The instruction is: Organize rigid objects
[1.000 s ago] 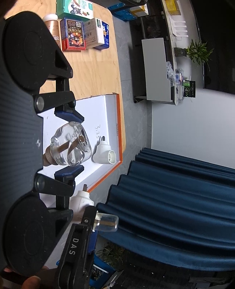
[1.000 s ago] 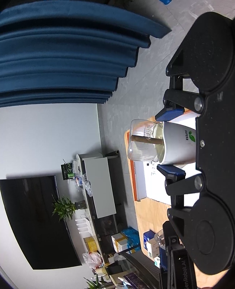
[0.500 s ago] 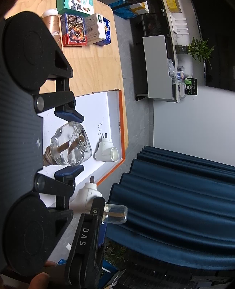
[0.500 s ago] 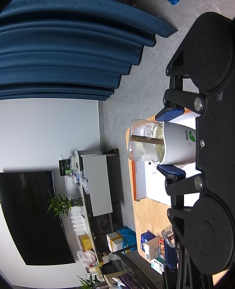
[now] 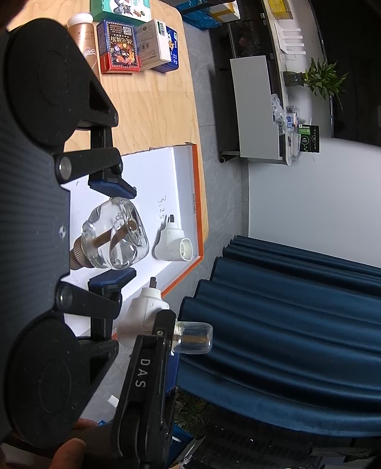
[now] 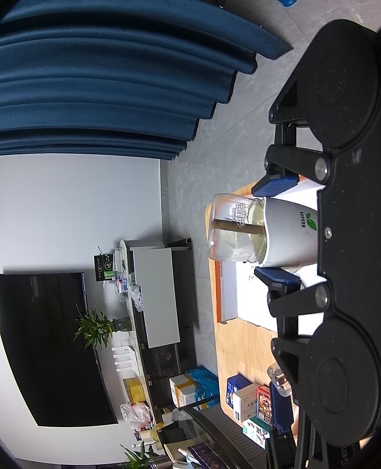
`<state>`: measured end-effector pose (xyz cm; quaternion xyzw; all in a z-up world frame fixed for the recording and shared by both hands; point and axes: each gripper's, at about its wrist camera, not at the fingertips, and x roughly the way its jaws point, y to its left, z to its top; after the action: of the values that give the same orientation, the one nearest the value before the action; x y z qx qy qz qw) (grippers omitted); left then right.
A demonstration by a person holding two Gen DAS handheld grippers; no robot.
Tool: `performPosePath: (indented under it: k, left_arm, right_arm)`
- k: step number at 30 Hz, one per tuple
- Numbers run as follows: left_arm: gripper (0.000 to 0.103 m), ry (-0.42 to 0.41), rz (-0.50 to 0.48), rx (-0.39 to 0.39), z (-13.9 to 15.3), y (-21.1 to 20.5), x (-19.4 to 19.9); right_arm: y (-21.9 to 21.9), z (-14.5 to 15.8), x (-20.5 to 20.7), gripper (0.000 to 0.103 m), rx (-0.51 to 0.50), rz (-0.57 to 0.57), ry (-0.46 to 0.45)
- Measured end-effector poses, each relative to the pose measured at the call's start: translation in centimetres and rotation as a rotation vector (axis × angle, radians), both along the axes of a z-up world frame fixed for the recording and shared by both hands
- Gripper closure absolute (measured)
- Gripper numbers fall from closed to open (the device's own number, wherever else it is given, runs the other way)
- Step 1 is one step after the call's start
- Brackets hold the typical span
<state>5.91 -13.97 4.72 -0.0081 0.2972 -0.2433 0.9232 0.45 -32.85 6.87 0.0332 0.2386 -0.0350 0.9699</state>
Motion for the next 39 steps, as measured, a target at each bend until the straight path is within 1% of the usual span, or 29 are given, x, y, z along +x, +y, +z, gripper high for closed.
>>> performPosePath:
  k: [39]
  left_arm:
    - [0.051, 0.011, -0.01, -0.007, -0.5, -0.3, 0.3]
  right_arm:
    - [0.0, -0.3, 1.6, 0.039, -0.023, 0.025, 0.034]
